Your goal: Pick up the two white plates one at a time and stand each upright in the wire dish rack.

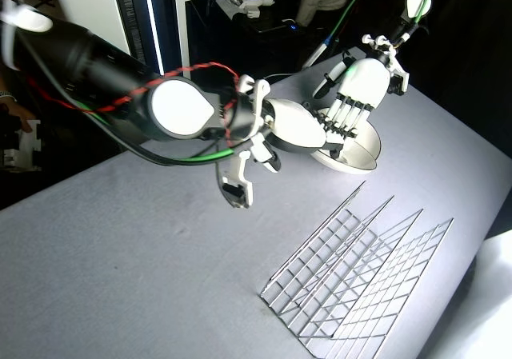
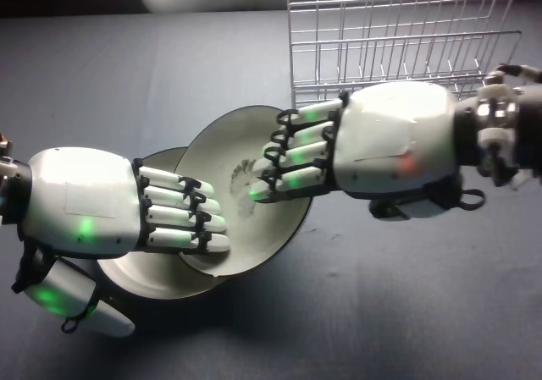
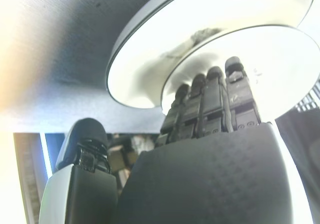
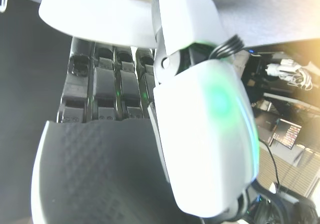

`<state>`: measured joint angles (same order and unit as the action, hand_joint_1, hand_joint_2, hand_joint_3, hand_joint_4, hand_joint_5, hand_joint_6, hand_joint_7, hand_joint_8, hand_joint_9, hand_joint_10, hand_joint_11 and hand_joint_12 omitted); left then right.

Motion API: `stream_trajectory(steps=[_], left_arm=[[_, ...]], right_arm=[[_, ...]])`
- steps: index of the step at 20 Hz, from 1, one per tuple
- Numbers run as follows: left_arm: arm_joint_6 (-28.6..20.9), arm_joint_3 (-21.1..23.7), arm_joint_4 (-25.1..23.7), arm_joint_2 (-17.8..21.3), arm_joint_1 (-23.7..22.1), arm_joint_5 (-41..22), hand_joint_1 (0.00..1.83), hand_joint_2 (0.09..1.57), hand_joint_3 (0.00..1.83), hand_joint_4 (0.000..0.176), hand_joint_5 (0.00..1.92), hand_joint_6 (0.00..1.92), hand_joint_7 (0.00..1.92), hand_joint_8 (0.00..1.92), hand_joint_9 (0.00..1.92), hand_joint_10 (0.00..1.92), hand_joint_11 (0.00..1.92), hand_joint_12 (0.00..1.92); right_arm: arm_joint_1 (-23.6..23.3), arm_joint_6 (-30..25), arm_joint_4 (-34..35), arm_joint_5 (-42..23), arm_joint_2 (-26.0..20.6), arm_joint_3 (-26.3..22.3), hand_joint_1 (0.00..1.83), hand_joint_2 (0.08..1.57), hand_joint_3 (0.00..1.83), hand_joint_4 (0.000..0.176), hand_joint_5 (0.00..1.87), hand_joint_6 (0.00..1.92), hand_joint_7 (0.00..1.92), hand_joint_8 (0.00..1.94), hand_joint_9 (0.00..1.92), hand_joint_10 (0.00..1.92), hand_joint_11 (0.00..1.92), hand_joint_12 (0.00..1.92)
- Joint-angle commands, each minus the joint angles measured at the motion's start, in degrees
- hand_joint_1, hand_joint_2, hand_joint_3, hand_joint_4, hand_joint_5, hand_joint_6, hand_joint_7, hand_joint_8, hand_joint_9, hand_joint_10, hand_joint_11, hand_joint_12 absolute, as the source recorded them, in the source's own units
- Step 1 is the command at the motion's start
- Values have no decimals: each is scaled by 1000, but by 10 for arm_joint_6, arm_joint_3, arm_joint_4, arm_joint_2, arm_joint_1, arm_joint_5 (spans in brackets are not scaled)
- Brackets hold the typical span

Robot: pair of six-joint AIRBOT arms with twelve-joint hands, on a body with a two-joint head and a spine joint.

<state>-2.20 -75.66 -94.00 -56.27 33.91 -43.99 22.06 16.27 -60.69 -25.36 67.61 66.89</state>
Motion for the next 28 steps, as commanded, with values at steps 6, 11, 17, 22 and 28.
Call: stream_trajectory(steps=[6,11,17,22,28], left_arm=[[2,9,-13,-14,8,-23,0,1214,0,0,17,3,14,3,0,0,6,3],[2,8,-9,-15,9,-23,0,1211,0,0,0,0,0,0,0,0,0,0],[2,7,-8,-15,10,-23,0,1218,2,0,40,13,37,11,23,8,33,16],[0,4,-6,-15,10,-24,0,1216,0,0,14,0,10,1,0,0,4,6],[-2,1,-1,-15,11,-25,0,1218,1,0,22,8,17,6,4,1,14,6]], right_arm=[[-17,2,20,-34,60,53,1408,1004,0,0,242,5,178,4,237,10,0,896],[-21,2,20,-29,99,88,1419,1016,3,0,258,8,195,8,244,13,0,886],[-18,4,20,-26,129,114,1365,1026,6,0,320,22,264,16,298,25,0,991],[-12,7,20,-26,148,133,1297,1038,1,0,496,26,468,19,471,50,0,1213],[-11,8,20,-25,153,141,1262,1084,3,0,806,26,893,26,864,90,396,1224]])
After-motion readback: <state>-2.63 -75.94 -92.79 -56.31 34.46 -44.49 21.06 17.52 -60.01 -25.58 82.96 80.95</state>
